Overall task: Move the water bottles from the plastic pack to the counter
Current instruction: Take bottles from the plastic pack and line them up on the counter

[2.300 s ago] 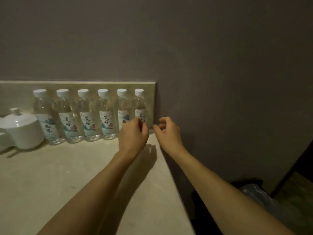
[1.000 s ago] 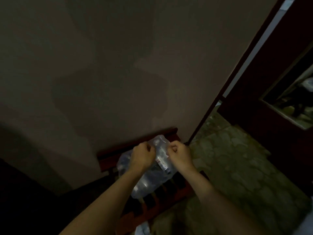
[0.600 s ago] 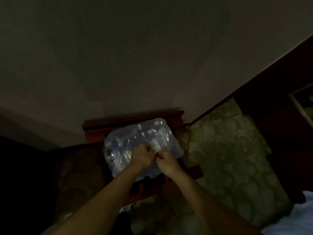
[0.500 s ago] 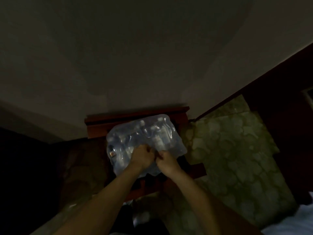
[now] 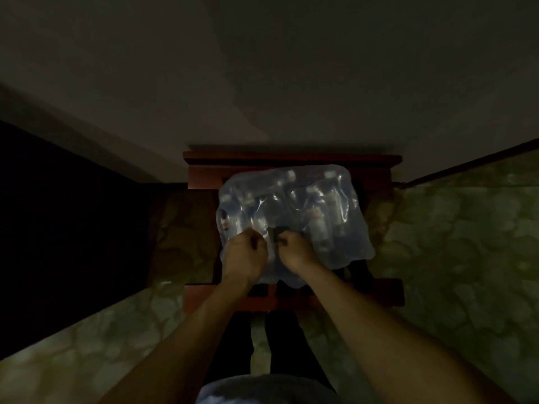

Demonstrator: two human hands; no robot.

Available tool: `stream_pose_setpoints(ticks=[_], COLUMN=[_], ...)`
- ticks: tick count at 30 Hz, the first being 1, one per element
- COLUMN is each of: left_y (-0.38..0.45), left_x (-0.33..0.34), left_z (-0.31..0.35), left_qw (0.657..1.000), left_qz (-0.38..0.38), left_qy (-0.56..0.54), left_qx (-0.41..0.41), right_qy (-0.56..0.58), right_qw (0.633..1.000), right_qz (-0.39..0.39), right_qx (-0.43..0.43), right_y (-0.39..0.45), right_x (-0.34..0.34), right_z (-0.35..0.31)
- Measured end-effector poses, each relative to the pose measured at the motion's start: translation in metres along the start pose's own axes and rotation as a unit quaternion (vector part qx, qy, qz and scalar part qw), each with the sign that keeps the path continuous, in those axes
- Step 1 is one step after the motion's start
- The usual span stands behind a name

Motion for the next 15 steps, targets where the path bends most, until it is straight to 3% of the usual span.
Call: stream_pose_setpoints(ticks=[6,8,12,15], left_y=[0.004,0.006,0.012,0.015], left_x=[0.001,0.003,0.007,0.009], left_z=[-0.021,-0.024,-0.028,-0.034], left_qw=[0.998,0.998,0.998,0.998], left_qz=[0.048,0.051,0.054,0.047], left_qy=[-0.035,-0.038,-0.042,-0.051], left_qx=[-0.013,-0.006,0.008,0.004], right_qy=[0.009,0.051,0.002,-0.021], right_qw=[1.0,0.997,0.99,0.991], right_qz=[0.011,-0.012,-0.107,-0.089], right_qx=[0.021,0.059,0.091,0.099], right_y=[0.039,0.047,0.057,0.062], right_x=[0.026,0.038,0.069,0.073], right_z=[0.001,0.003,0.009,0.014])
Point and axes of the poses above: each hand's wrist, its own y-axis towards the middle knuckle, its own x-axis out of the palm, z = x × y, the point moved 4 cm from there along y, towards the middle knuckle, and after that the axes turned 7 degrees about -y, right-handed, at the moved point
